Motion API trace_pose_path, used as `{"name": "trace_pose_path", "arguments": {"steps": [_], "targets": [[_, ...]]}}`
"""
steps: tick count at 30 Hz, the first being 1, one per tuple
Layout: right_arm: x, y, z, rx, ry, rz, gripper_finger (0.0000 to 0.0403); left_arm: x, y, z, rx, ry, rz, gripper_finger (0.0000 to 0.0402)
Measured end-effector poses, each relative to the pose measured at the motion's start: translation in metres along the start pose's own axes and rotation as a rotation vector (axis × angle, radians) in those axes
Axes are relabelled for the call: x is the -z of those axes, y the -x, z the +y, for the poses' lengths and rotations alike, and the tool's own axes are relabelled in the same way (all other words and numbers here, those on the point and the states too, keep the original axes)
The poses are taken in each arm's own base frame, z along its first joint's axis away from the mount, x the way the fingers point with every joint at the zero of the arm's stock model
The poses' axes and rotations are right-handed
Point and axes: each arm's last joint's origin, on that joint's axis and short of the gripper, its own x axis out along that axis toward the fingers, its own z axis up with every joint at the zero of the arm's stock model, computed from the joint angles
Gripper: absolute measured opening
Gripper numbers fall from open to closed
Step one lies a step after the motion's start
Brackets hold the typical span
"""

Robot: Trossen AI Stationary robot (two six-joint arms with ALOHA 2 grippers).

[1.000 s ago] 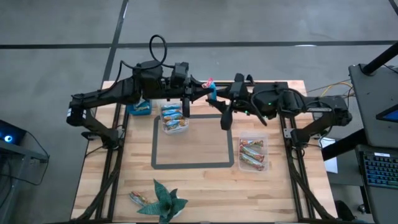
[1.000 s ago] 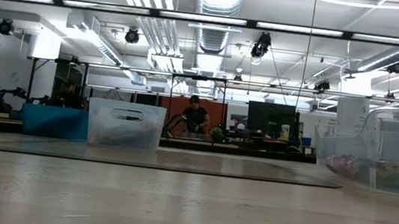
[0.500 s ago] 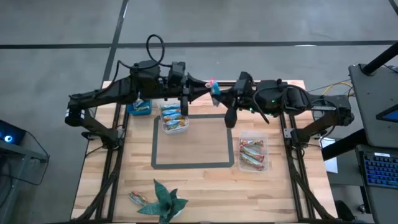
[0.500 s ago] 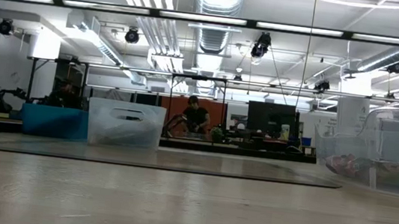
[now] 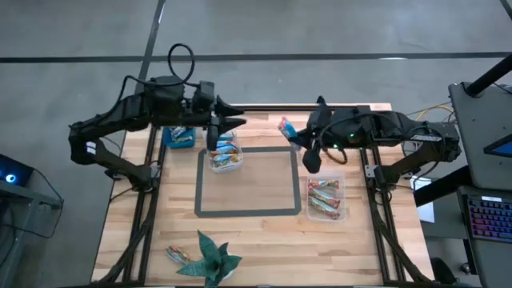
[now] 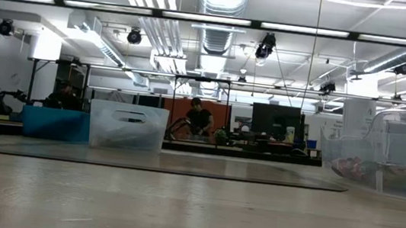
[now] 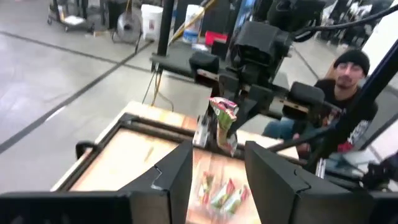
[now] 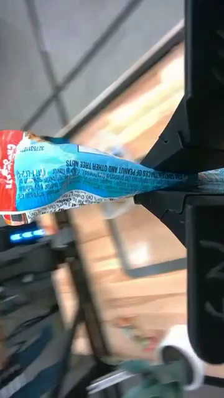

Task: Pick and place Granola Bars by type
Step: Put the red granola bar into the right transparent bin

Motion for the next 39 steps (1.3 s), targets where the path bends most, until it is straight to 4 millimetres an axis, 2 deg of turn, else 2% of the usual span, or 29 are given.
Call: {"name": "trace_pose_path", "arguments": {"steps": [4,10,17,23,39], "targets": [[0.016,0.0,0.002,0.006,0.013,0.133,0.0017,0.004,0.012,0.001,-0.013,-0.001,0.057,0.0129],[0.037,0.001,0.013,-0.024,0.025,0.272,0.0017,-0.001,0.031,0.001,-0.01,-0.004,0.007,0.0129],[0.069,0.001,0.03,-0.024,0.022,0.417,0.0017,-0.005,0.043,0.0,-0.004,-0.006,-0.029,0.0129],[0.101,-0.009,0.04,-0.048,0.021,0.552,0.0017,-0.006,0.046,0.0,-0.003,-0.007,-0.035,0.0129],[0.198,-0.034,0.039,-0.011,0.124,0.843,0.0009,-0.006,0.047,0.0,-0.002,-0.009,-0.036,0.0129]]}}
